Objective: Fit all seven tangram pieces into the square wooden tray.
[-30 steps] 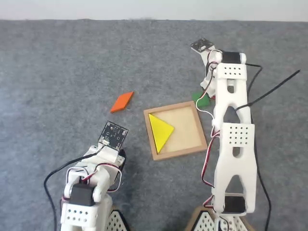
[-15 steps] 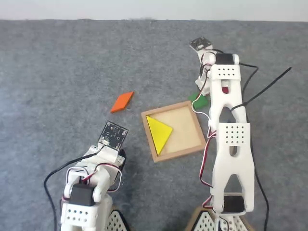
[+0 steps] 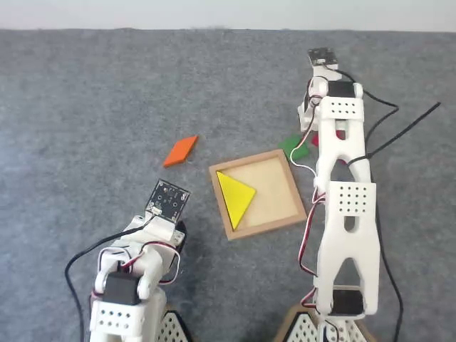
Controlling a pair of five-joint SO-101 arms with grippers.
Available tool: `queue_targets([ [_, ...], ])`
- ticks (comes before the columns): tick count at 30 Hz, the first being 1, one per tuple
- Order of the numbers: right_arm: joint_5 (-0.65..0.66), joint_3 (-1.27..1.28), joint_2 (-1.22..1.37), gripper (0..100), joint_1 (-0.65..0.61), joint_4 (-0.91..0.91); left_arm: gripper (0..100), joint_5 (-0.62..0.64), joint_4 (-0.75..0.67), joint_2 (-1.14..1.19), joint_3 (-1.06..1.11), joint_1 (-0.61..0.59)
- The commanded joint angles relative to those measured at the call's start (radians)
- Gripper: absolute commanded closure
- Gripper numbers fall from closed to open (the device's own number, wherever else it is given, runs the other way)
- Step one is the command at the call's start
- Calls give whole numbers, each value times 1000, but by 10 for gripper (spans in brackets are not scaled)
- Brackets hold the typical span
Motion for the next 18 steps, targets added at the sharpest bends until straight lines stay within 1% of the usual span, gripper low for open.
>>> queue_targets([
  [1, -11, -15, -12, 641, 33, -4, 877, 8, 3, -21, -12, -2],
  [7, -3, -23, 2, 641, 22, 119, 877, 8, 3, -21, -12, -2],
  [10, 41, -23, 1, 641, 21, 180, 877, 8, 3, -21, -12, -2],
  [13, 57, -23, 4, 643, 16, 222, 877, 8, 3, -21, -12, -2],
  [15, 68, -23, 4, 678, 16, 225, 877, 8, 3, -21, -12, -2],
  [18, 69, -23, 4, 757, 19, 231, 877, 8, 3, -21, -12, -2],
])
